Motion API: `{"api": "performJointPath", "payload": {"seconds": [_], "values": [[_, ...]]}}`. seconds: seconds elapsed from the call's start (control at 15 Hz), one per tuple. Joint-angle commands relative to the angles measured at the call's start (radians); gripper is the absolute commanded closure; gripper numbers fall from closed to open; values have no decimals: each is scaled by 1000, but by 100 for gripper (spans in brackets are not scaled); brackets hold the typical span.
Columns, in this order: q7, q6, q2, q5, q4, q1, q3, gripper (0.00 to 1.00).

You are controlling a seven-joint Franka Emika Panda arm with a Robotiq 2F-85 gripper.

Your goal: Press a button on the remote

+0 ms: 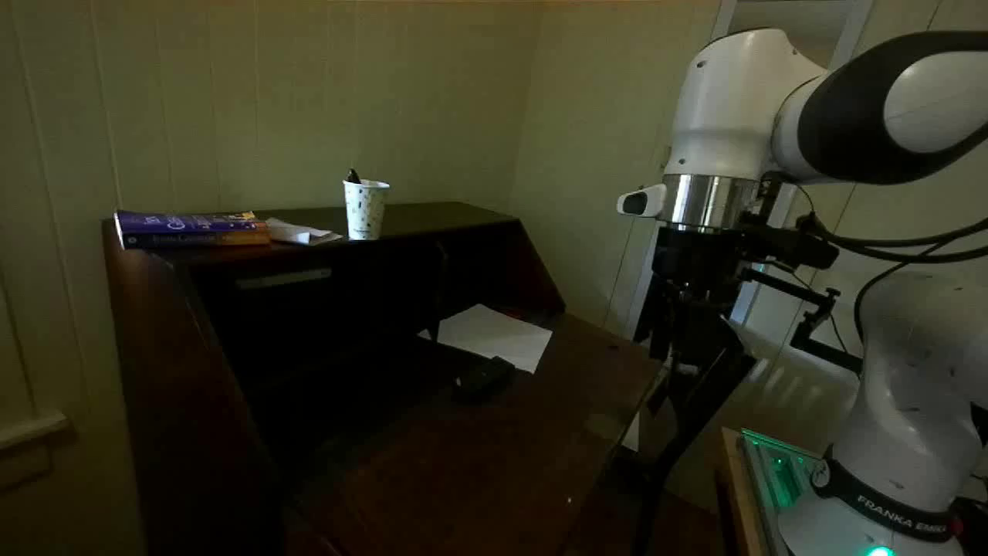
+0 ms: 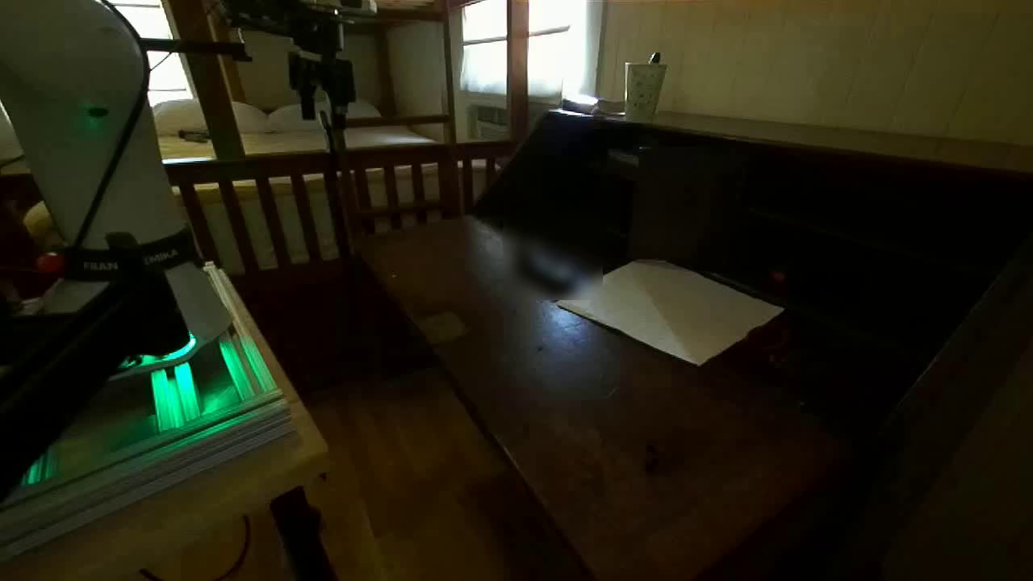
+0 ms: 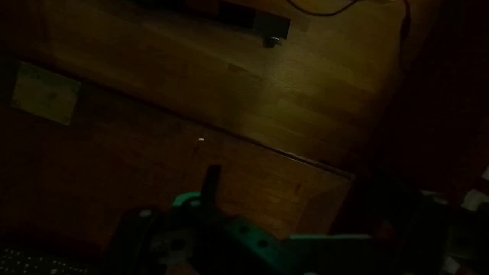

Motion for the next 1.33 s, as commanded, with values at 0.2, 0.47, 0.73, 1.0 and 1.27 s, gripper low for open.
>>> {"api": "performJointPath", "payload": {"seconds": [0.2, 0.47, 0.73, 1.0, 1.27], "values": [[0, -2, 0, 0, 1, 0, 0, 0], [29, 38, 55, 16, 40, -39, -28, 0], [74, 116, 188, 22, 145, -138, -108, 0], [159, 306, 342, 20, 243, -212, -133, 0], [283, 585, 538, -38, 309, -271, -123, 0]]}}
